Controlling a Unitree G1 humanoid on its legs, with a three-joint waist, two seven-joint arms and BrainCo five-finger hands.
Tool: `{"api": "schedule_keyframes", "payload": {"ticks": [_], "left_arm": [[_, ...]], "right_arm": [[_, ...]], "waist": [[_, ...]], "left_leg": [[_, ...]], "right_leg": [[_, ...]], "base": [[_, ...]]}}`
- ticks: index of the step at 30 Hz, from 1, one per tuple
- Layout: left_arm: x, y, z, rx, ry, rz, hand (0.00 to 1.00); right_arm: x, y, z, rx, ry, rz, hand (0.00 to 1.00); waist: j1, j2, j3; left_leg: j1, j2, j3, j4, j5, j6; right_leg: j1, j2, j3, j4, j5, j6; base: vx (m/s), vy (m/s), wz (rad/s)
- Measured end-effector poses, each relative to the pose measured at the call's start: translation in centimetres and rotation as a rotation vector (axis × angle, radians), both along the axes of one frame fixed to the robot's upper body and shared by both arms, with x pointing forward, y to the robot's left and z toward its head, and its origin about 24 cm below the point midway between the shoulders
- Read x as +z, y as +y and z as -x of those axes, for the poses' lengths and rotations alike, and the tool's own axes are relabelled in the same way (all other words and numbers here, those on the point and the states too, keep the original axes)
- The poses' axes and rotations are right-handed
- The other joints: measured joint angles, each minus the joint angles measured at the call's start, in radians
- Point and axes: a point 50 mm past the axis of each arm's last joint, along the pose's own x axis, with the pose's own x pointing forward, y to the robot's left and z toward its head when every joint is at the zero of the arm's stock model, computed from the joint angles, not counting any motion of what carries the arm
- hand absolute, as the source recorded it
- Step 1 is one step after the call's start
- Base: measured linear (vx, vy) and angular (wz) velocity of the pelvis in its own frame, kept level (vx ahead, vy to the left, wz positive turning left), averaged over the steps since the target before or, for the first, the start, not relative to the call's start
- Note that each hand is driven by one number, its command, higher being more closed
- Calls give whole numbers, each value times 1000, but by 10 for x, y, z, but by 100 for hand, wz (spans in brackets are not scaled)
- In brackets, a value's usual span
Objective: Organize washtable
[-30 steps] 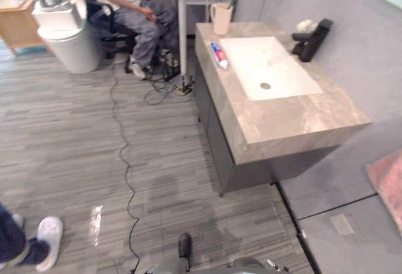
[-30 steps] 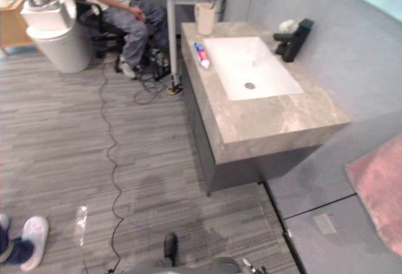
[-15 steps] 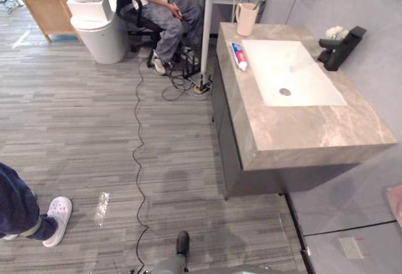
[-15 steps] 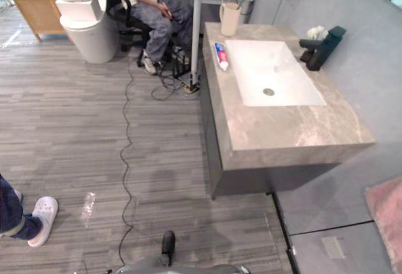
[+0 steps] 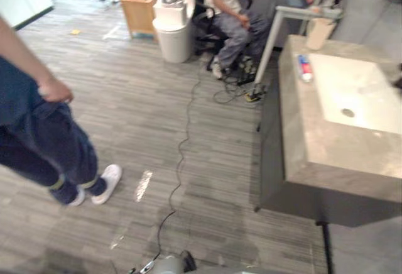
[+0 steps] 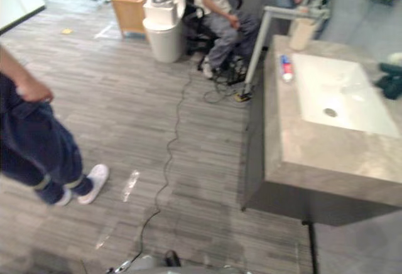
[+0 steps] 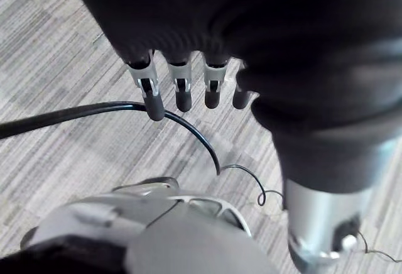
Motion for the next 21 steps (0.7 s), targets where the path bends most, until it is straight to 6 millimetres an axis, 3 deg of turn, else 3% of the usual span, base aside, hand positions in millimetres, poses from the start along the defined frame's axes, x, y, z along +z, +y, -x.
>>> {"api": "schedule_keyframes", "payload": {"ticks": [3,5,14,18,21], "left_arm": [[0,3,1,-44,18,-10,0],[1,4,1,-62,22,-14,0],[-1,-4,1,-134,34,-3,0],[-1,-5,-1,-143,28,-1,0],[-1,-6,-3,-165,24,-4,0]], "right_arm": [[0,4,-2,-5,-7,-7,0],[0,4,-2,-7,-1,-1,0],[1,-2,-3,1,-5,18,0],[1,-3,-3,3,-10,21,0],[2,-3,-6,22,-23,26,0]], "waist": [[-8,-3,-6],[-8,-5,-7],[-12,29,-12],[-12,25,-14],[-10,25,-14]], "left_leg": [[49,-60,-73,-201,104,1],[62,-70,-95,-245,129,0],[51,-70,-80,-247,134,-8],[41,-85,-78,-247,134,-7],[40,-108,-92,-247,135,-9]], "right_leg": [[-11,-1,25,-29,5,-5],[-9,0,39,-30,12,9],[-4,12,39,-80,16,56],[-19,-7,34,-43,0,80],[-61,4,171,20,-33,58]], "base": [[-75,91,76],[-126,52,37],[-113,-18,9],[-10,-6,27],[42,-6,6]]}}
